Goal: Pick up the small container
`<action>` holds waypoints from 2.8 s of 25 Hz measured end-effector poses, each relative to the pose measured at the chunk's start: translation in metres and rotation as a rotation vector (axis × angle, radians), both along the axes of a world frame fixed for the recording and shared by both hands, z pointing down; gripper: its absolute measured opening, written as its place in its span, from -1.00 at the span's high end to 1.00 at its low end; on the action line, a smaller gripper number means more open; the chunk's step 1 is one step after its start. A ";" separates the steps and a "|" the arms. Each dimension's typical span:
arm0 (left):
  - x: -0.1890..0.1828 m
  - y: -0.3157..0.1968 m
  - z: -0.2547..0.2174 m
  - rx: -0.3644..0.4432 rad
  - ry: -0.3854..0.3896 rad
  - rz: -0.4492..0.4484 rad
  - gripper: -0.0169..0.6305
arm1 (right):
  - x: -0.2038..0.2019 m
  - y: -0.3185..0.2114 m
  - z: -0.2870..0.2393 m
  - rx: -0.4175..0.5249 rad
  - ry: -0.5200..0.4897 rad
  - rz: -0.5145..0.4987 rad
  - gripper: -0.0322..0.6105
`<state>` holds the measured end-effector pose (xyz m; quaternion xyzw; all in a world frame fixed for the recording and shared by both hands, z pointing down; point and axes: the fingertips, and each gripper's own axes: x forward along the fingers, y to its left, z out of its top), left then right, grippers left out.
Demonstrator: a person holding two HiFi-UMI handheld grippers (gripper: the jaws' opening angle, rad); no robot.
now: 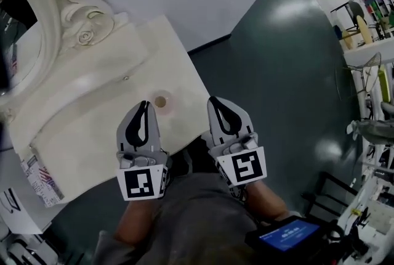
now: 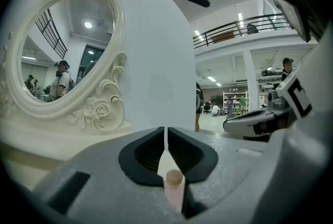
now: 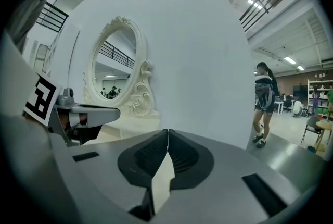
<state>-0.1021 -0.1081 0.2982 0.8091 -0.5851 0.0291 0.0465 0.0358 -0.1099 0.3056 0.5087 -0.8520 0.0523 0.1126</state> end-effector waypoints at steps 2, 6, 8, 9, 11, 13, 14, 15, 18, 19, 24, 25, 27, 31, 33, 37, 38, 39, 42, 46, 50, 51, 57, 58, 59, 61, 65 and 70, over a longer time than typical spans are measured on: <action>0.006 -0.002 0.012 -0.022 0.004 0.016 0.72 | 0.002 -0.003 0.007 -0.012 -0.005 -0.010 0.86; 0.015 -0.005 0.038 -0.065 0.013 0.038 0.45 | 0.006 -0.005 0.024 -0.053 -0.020 -0.029 0.86; 0.020 -0.005 0.052 -0.092 0.017 0.046 0.29 | 0.010 -0.007 0.033 -0.076 -0.017 -0.034 0.86; 0.022 -0.005 0.059 -0.107 0.019 0.051 0.21 | 0.011 -0.008 0.038 -0.087 -0.017 -0.035 0.86; 0.026 -0.005 0.072 -0.135 0.015 0.057 0.09 | 0.015 -0.009 0.047 -0.107 -0.018 -0.037 0.86; 0.028 -0.006 0.084 -0.156 0.008 0.055 0.06 | 0.019 -0.012 0.055 -0.122 -0.017 -0.039 0.86; 0.029 -0.007 0.088 -0.161 0.009 0.051 0.05 | 0.021 -0.013 0.059 -0.129 -0.015 -0.040 0.86; 0.029 -0.008 0.092 -0.165 0.011 0.046 0.05 | 0.023 -0.013 0.062 -0.136 -0.014 -0.040 0.86; 0.030 -0.009 0.103 -0.183 0.016 0.032 0.05 | 0.027 -0.014 0.072 -0.163 -0.009 -0.044 0.86; 0.030 -0.010 0.106 -0.188 0.018 0.029 0.05 | 0.028 -0.014 0.076 -0.172 -0.007 -0.046 0.86; 0.029 -0.015 0.123 -0.212 0.024 0.020 0.05 | 0.025 -0.017 0.092 -0.201 -0.007 -0.059 0.86; 0.028 -0.015 0.125 -0.215 0.026 0.015 0.05 | 0.024 -0.017 0.094 -0.205 -0.007 -0.061 0.86; 0.027 -0.015 0.131 -0.225 0.029 0.006 0.05 | 0.024 -0.017 0.099 -0.216 -0.006 -0.065 0.86; 0.026 -0.014 0.139 -0.242 0.030 0.000 0.05 | 0.023 -0.017 0.106 -0.232 -0.007 -0.069 0.86; 0.024 -0.015 0.140 -0.239 0.032 -0.007 0.05 | 0.023 -0.017 0.109 -0.239 -0.005 -0.071 0.86; 0.023 -0.015 0.141 -0.235 0.028 -0.011 0.09 | 0.023 -0.016 0.112 -0.246 -0.004 -0.073 0.86; 0.023 -0.015 0.141 -0.235 0.027 -0.011 0.09 | 0.023 -0.016 0.113 -0.247 -0.004 -0.073 0.86; 0.023 -0.015 0.141 -0.235 0.027 -0.012 0.09 | 0.023 -0.016 0.113 -0.248 -0.005 -0.072 0.86; 0.023 -0.015 0.141 -0.234 0.028 -0.013 0.09 | 0.024 -0.017 0.113 -0.248 -0.005 -0.071 0.86; 0.023 -0.016 0.141 -0.235 0.032 -0.015 0.09 | 0.024 -0.018 0.113 -0.249 -0.007 -0.069 0.86; 0.022 -0.016 0.139 -0.223 0.028 -0.022 0.11 | 0.024 -0.017 0.113 -0.248 -0.008 -0.067 0.86; 0.022 -0.015 0.140 -0.229 0.026 -0.020 0.11 | 0.024 -0.017 0.113 -0.249 -0.008 -0.068 0.86; 0.025 -0.015 0.138 -0.223 -0.010 -0.016 0.18 | 0.025 -0.016 0.114 -0.253 -0.009 -0.065 0.86; 0.025 -0.014 0.138 -0.223 -0.015 -0.015 0.19 | 0.025 -0.016 0.114 -0.253 -0.010 -0.064 0.86; 0.024 -0.014 0.138 -0.223 -0.017 -0.016 0.20 | 0.025 -0.016 0.114 -0.251 -0.010 -0.063 0.86; 0.024 -0.014 0.135 -0.215 -0.014 -0.018 0.25 | 0.025 -0.016 0.112 -0.248 -0.012 -0.059 0.86; 0.025 -0.015 0.131 -0.201 -0.016 -0.021 0.39 | 0.026 -0.016 0.110 -0.244 -0.013 -0.056 0.86; 0.026 -0.015 0.131 -0.198 -0.026 -0.016 0.44 | 0.027 -0.016 0.109 -0.240 -0.014 -0.052 0.86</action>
